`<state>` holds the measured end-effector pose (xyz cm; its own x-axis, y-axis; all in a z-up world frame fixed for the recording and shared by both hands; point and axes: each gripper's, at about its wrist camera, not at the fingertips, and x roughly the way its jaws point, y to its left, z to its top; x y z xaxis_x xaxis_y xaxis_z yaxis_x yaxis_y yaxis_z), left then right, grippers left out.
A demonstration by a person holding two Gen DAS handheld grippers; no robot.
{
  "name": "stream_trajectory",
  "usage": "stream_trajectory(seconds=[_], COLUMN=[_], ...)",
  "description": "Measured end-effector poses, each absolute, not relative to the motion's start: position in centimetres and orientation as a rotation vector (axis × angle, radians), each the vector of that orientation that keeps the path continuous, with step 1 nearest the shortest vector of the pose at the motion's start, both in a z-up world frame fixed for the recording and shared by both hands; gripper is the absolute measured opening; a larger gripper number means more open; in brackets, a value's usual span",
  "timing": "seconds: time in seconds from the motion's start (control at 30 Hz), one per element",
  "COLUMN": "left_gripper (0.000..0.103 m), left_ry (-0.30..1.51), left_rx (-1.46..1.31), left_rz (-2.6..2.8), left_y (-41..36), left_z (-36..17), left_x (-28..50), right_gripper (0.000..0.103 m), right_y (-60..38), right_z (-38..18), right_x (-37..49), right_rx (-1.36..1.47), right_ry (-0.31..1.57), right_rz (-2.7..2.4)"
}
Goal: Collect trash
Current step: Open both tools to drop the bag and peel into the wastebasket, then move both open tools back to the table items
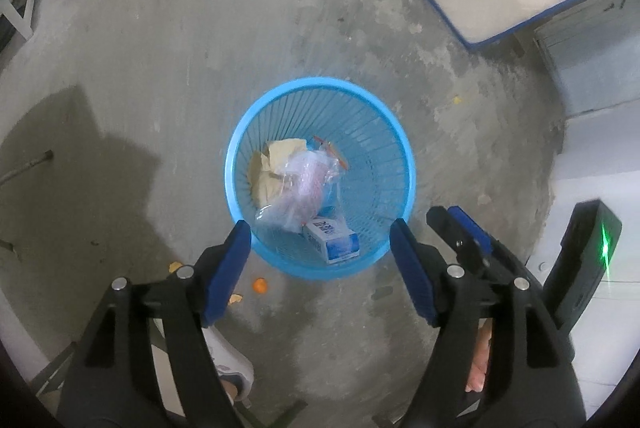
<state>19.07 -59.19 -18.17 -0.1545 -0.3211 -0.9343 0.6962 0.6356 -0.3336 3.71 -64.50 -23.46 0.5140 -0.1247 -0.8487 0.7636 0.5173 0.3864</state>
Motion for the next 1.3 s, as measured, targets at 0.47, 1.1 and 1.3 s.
stream_trajectory(seconds=[0.47,1.1,1.3], left_gripper=[0.074,0.083,0.084], left_ry=[1.356,0.889,0.822], left_rx=[0.263,0.103,-0.028], left_rz=[-1.044,-0.954,-0.711], left_y=[-52.2,-23.2,-11.3], left_z=[-9.6,3.4,2.9], left_x=[17.0,11.1,11.6], right_gripper=[0.047,0.079,0.079], right_y=[-57.1,-41.1,-34.7], right_z=[-15.0,-2.7,-0.4], right_x=[2.1,2.8,6.4], right_rx=[0.599,0.368,0.304], right_ry=[0.83,0.711,0.712], right_rz=[-0.615,-0.368,-0.171])
